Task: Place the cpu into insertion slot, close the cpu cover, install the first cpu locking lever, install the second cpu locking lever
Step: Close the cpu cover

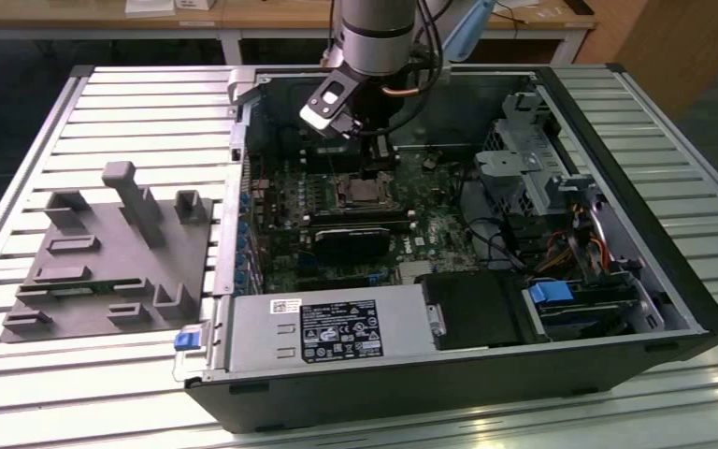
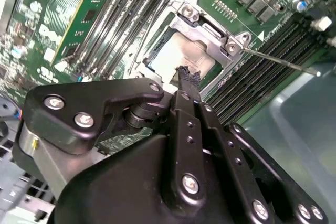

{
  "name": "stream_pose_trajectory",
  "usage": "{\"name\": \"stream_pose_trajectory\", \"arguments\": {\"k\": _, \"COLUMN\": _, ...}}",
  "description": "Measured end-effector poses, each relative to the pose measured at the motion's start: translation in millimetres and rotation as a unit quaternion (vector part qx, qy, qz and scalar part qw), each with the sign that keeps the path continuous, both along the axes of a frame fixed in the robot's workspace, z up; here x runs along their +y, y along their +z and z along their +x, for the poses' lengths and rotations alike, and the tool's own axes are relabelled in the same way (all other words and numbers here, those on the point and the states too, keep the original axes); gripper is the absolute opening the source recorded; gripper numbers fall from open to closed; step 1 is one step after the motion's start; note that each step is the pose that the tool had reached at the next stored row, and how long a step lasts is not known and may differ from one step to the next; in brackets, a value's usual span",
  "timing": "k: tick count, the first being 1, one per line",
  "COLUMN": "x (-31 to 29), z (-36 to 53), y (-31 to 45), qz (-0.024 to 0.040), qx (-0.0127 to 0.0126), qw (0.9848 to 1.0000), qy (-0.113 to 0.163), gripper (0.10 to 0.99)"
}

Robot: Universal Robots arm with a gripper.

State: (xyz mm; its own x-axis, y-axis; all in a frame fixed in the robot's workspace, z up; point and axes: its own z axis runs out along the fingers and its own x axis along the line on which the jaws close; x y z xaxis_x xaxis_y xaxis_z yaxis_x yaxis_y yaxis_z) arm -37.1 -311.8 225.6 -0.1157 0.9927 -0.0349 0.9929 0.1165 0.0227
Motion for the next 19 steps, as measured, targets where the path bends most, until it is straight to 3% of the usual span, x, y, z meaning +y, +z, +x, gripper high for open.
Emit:
{"name": "stream_pose_trajectory", "arguments": {"k": 5, "x": 0.0, "z": 0.0, "y": -0.2, "qz": 0.0, "qx": 0.0, "qw": 0.999, "qy": 0.044, "gripper": 0.102}}
{"name": "stream_pose_trajectory", "arguments": {"k": 10, "x": 0.0, "z": 0.0, "y": -0.3, "qz": 0.0, "qx": 0.0, "qw": 0.996, "qy": 0.089, "gripper": 0.102}}
{"name": "stream_pose_trajectory", "arguments": {"k": 15, "x": 0.0, "z": 0.0, "y": -0.5, "qz": 0.0, "qx": 0.0, "qw": 0.9909, "qy": 0.135, "gripper": 0.102}}
{"name": "stream_pose_trajectory", "arguments": {"k": 19, "x": 0.0, "z": 0.0, "y": -0.6, "qz": 0.0, "qx": 0.0, "qw": 0.9853, "qy": 0.171, "gripper": 0.102}}
